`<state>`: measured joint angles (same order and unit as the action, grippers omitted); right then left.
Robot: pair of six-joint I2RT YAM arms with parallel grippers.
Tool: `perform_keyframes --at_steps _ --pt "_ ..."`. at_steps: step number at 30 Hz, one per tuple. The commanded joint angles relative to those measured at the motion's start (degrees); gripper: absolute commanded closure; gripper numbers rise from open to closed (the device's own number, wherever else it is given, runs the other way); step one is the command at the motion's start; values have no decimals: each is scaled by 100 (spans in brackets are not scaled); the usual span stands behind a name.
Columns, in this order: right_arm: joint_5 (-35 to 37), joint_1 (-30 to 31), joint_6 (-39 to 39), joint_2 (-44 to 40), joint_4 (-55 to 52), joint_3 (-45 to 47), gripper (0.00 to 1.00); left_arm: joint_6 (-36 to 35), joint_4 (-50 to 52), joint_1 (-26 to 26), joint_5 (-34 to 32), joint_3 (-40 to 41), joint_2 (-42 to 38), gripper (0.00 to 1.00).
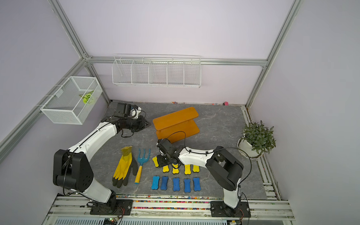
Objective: Remove the whiteboard erasers from the shelf
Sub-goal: Place the whiteboard eraser at the center of the board.
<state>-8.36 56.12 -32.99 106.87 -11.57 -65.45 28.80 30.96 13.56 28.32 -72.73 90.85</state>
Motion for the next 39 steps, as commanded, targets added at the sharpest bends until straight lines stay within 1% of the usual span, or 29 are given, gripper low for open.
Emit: perform_keyframes --at_steps 1,13,17,28,30,34,39 --pt "-205 66 186 62 -275 -73 87 -111 7 -22 -42 32 30 77" --pt "-446 128 256 15 -389 -51 74 -129 16 -55 -54 13 98 78" --pt "-549 157 276 -82 -269 58 71 -129 20 -63 -77 14 92 78" --pt "-826 216 457 -61 -180 26 69 -130 33 -65 -99 9 90 77" --pt "-742 222 545 -162 -261 24 69 -131 42 -71 -107 -4 69 78" --pt "-284 198 869 -494 -222 122 69 -103 38 -73 -155 69 0 78" --pt "-151 77 1190 -254 -265 -262 70 -98 208 -84 -520 -19 -91 78"
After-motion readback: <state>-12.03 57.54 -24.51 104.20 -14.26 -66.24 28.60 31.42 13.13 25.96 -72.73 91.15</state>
